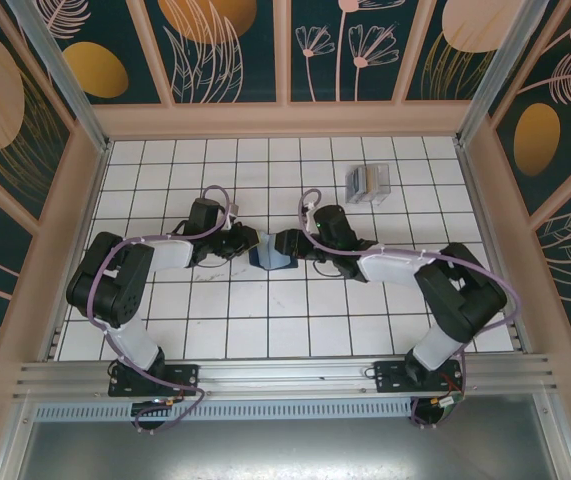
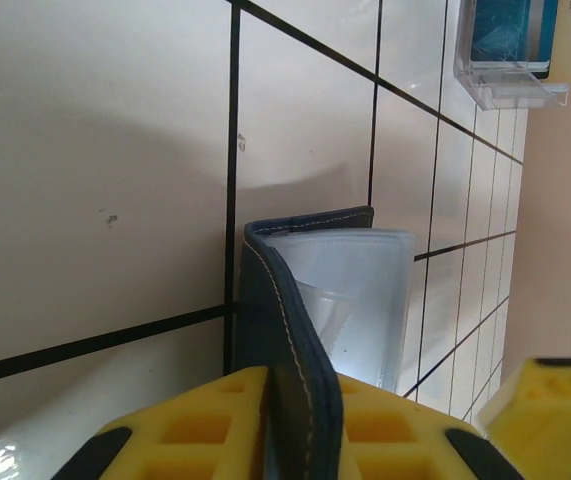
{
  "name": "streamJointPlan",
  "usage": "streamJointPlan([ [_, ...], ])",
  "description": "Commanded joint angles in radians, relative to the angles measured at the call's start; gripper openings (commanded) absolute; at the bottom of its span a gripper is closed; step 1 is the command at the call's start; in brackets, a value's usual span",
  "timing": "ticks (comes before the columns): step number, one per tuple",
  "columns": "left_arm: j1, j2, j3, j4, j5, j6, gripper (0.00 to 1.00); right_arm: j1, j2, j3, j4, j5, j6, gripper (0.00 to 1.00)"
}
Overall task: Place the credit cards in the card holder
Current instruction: Flip over the card slot on the card holder.
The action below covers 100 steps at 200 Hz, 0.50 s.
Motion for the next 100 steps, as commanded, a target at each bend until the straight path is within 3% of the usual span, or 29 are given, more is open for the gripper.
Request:
streamJointPlan([
  [1, 0.007, -0.023, -0.02, 0.064, 0.02, -0.015, 0.23, 0.001, 0.059, 0.035, 0.039, -0.107, 0.042, 0.45],
  [48, 0.007, -0.057, -0.023, 0.062, 0.011, -0.009, 0.27, -0.002, 0.097, 0.023, 0.115, -0.164, 0.091, 0.46],
  [100, 0.007, -0.037, -0.03, 0.091, 0.026, -0.025, 0.15, -0.013, 0.15, 0.05, 0.104, -0.18, 0.089, 0.47],
])
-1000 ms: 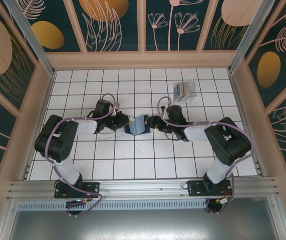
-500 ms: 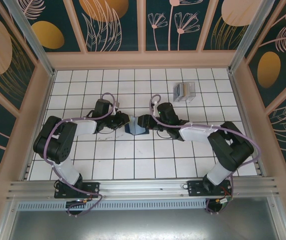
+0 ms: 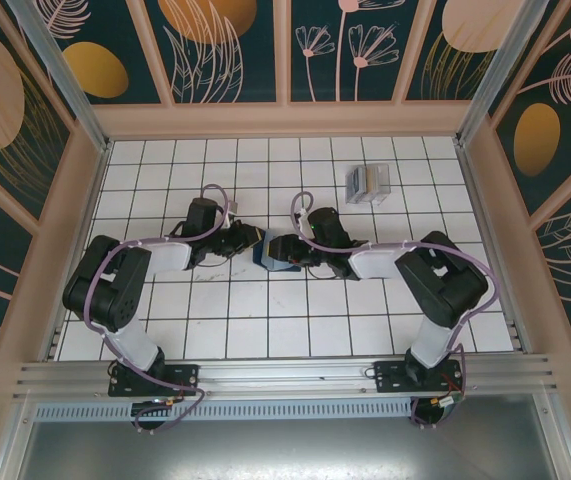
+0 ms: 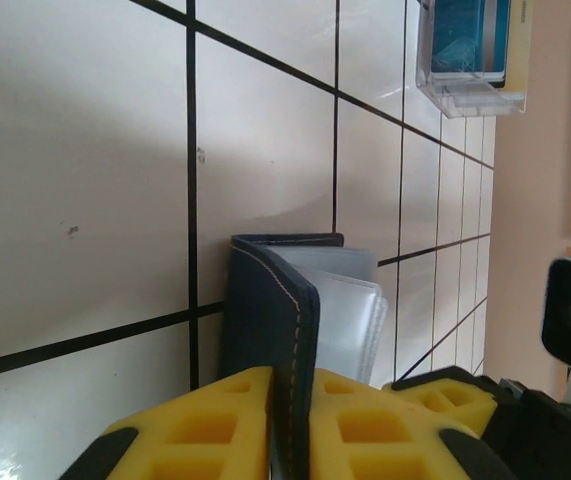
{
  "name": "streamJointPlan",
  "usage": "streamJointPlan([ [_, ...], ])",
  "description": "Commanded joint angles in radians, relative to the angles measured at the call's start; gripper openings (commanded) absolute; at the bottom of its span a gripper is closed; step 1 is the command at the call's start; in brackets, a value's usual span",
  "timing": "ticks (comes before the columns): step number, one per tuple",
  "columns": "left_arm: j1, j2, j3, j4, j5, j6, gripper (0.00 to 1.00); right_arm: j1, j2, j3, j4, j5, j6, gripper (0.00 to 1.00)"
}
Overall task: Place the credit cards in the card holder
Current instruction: Flip over the card slot on the card holder.
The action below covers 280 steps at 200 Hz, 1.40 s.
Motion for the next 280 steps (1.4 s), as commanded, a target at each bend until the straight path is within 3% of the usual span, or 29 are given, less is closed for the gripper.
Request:
streamJointPlan([
  [1, 0.007, -0.008, -0.006, 0.04, 0.019, -0.008, 0.15, -0.009, 0.035, 0.03, 0.034, -0.034, 0.013, 0.47],
  [55, 0.007, -0.01, 0.012, 0.024, 0.026, -0.004, 0.17, -0.016, 0.084, 0.046, 0.061, -0.067, 0.021, 0.44],
  [75, 0.007, -0.016, 0.008, 0.03, 0.028, -0.011, 0.18, -0.018, 0.076, 0.046, 0.069, -0.073, 0.021, 0.56],
  [94, 0.007, -0.016, 0.01, 0.025, 0.028, -0.003, 0.23, -0.02, 0.069, 0.049, 0.04, -0.053, -0.006, 0.6],
  [109, 0.007, -0.016, 0.01, 0.032, 0.033, -0.007, 0.27, -0.027, 0.078, 0.052, 0.034, -0.054, -0.009, 0.59],
  [135, 0.007, -0.014, 0.003, 0.065, 0.045, -0.021, 0.3, -0.03, 0.102, 0.055, 0.045, -0.059, -0.01, 0.48],
  [196, 0.007, 0.021, -0.002, 0.103, 0.071, -0.043, 0.34, -0.032, 0.127, 0.045, 0.099, -0.105, -0.008, 0.53],
  [234, 0.007, 0.036, 0.003, 0.09, 0.066, -0.038, 0.24, -0.036, 0.131, 0.042, 0.117, -0.117, -0.005, 0.59],
  [280, 0.007, 0.045, 0.021, 0.059, 0.064, -0.026, 0.04, -0.036, 0.143, 0.057, 0.099, -0.113, -0.016, 0.6],
])
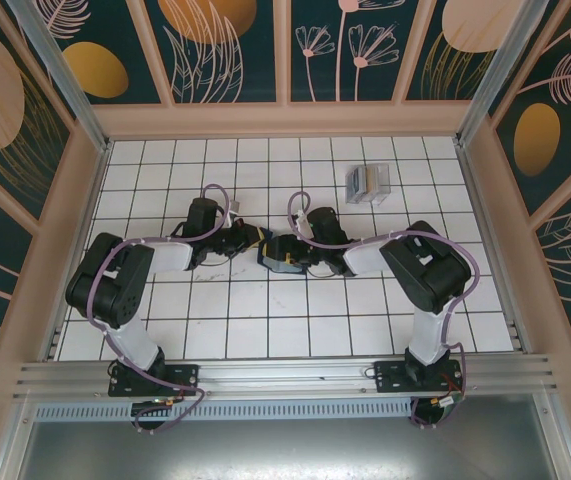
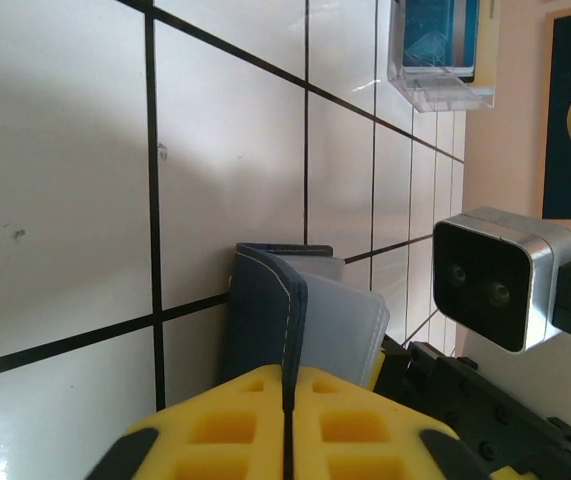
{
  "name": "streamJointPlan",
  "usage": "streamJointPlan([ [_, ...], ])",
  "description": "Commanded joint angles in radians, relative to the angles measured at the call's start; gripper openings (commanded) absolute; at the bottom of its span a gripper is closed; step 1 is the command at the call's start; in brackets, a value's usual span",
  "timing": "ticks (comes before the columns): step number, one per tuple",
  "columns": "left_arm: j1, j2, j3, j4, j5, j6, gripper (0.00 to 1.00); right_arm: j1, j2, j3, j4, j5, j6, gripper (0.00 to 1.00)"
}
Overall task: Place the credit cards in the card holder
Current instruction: Flip over the card slot on the card holder.
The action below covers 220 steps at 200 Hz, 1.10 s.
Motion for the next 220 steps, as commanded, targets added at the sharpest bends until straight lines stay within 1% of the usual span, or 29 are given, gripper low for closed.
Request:
streamJointPlan([
  [1, 0.007, 0.016, 0.023, -0.009, 0.013, 0.015, 0.04, -0.005, 0.024, 0.028, 0.019, -0.012, -0.019, 0.6],
  [56, 0.007, 0.018, 0.032, -0.028, 0.01, 0.025, 0.02, -0.005, 0.039, 0.025, -0.021, 0.028, -0.047, 0.54],
  [117, 0.007, 0.015, 0.035, -0.032, 0.01, 0.028, 0.0, -0.004, 0.042, 0.036, -0.076, 0.077, -0.065, 0.57],
  [141, 0.007, 0.015, 0.028, -0.032, 0.009, 0.027, 0.0, -0.004, 0.021, 0.024, -0.075, 0.092, -0.068, 0.56],
  [153, 0.007, 0.015, 0.027, -0.032, 0.007, 0.03, 0.0, -0.004, 0.007, 0.018, -0.085, 0.11, -0.075, 0.55],
  [180, 0.007, 0.018, 0.026, -0.029, 0.006, 0.029, 0.0, -0.004, -0.017, 0.005, -0.12, 0.159, -0.099, 0.58],
  [202, 0.007, 0.021, 0.024, -0.029, 0.01, 0.034, 0.0, -0.004, -0.01, 0.0, -0.121, 0.155, -0.102, 0.59],
  [220, 0.007, 0.019, 0.021, -0.031, 0.012, 0.041, 0.08, -0.003, -0.001, -0.004, -0.107, 0.147, -0.095, 0.55],
])
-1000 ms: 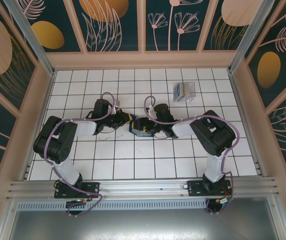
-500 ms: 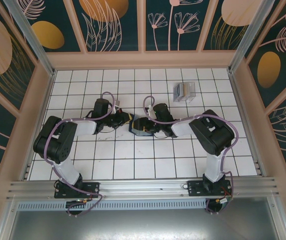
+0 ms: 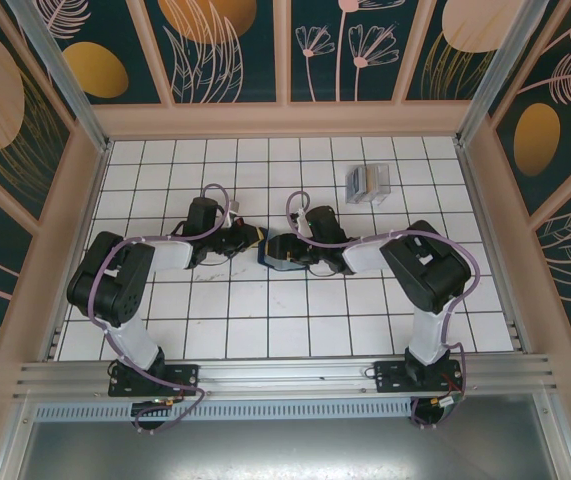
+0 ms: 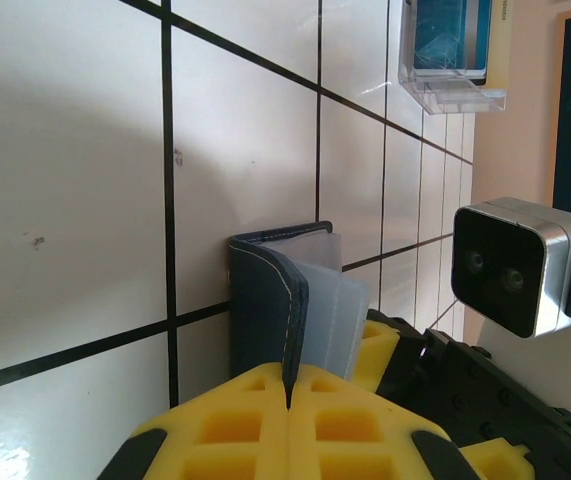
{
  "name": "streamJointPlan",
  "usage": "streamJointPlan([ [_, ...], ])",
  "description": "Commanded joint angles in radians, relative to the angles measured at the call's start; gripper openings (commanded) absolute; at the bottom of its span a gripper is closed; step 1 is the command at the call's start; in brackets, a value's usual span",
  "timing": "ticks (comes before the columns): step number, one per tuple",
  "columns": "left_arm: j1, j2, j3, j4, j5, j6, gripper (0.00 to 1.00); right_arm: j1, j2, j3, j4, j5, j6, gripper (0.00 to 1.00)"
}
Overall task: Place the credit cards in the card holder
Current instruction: Flip over the card slot on the card holder.
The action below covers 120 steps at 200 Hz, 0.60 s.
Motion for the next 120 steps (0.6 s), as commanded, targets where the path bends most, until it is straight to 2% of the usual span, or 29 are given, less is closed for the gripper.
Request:
streamJointPlan([
  [1, 0.002, 0.01, 0.009, -0.013, 0.015, 0.028, 0.09, -0.003, -0.001, -0.026, -0.04, 0.048, -0.025, 0.55],
  [38, 0.002, 0.021, 0.008, -0.013, 0.021, 0.036, 0.16, -0.004, 0.007, -0.023, -0.033, 0.042, -0.021, 0.51],
  [59, 0.002, 0.025, 0.006, -0.011, 0.021, 0.039, 0.25, -0.004, 0.009, -0.017, -0.051, 0.051, -0.021, 0.51],
  [84, 0.002, 0.027, 0.009, -0.013, 0.017, 0.044, 0.41, -0.004, 0.006, -0.014, -0.071, 0.068, -0.022, 0.53],
  [120, 0.001, 0.044, 0.015, -0.012, 0.023, 0.045, 0.44, -0.004, 0.007, -0.009, -0.087, 0.079, -0.027, 0.52],
])
